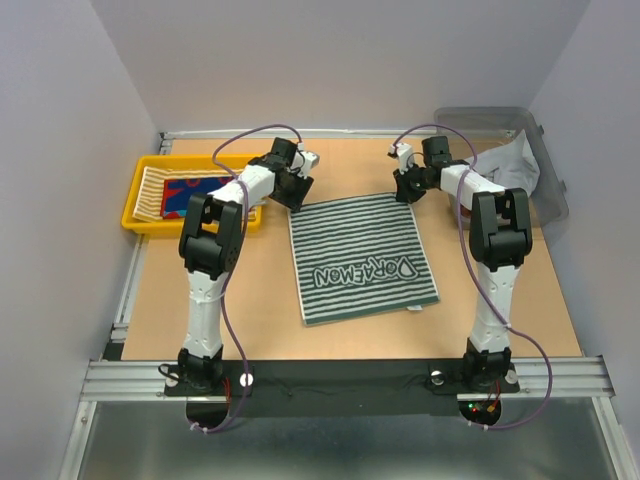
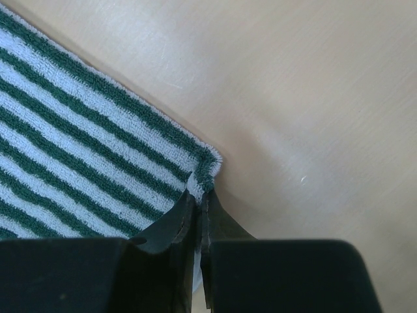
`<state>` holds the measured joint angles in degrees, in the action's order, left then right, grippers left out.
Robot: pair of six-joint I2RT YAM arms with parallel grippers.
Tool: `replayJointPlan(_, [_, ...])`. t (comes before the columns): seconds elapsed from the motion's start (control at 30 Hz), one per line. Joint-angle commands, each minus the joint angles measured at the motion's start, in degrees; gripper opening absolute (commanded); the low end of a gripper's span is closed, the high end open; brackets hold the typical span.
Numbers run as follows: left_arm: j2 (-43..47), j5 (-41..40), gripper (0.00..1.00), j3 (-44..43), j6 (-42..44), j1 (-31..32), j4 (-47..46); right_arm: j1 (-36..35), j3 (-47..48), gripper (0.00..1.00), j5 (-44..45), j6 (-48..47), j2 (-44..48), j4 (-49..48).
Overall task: Fold and stack the towels
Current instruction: Fold the towel
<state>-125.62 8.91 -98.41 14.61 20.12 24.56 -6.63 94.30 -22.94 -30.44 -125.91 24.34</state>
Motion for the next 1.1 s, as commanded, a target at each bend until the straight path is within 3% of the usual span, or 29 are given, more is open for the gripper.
replayJointPlan(0.0, [-2.0,2.9,0.54,-2.8,0.7,-0.4,1.5,1.1,-2.3,0.0,3.4,-0.9,-0.6,5.7])
replayJointPlan(0.03, [-2.3,3.1,0.5,-2.8,0.5,-0.4,1.8,1.1,-2.3,0.01,3.3,-0.8,-0.6,5.7])
replayJointPlan(0.2, [-3.2,2.8,0.49,-0.6,-0.1,-0.7,2.4,1.1,-3.0,0.0,3.9,-0.9,0.0,5.6])
replayJointPlan(0.23, [-3.3,2.7,0.43,0.0,-0.2,-0.8,2.4,1.1,-3.0,0.01,4.0,-0.9,0.0,5.6])
replayJointPlan(0.37, [-3.8,3.0,0.33,0.0,-0.3,-1.1,3.5,1.1,-3.1,0.0,4.2,-0.7,0.0,5.6])
replayJointPlan(0.6, [-2.7,3.5,0.2,0.8,1.3,-1.7,3.7,1.1,-3.2,0.01,5.4,-0.7,0.0,5.6])
replayJointPlan(0.77, [-2.4,3.5,0.03,0.8,3.1,-3.0,4.7,1.4,-2.8,0.01,7.1,-0.7,0.2,5.5])
replayJointPlan(1.07, [0.6,7.9,0.0,-4.8,6.6,-3.7,3.7,2.0,0.5,0.01,6.4,0.9,2.0,4.3])
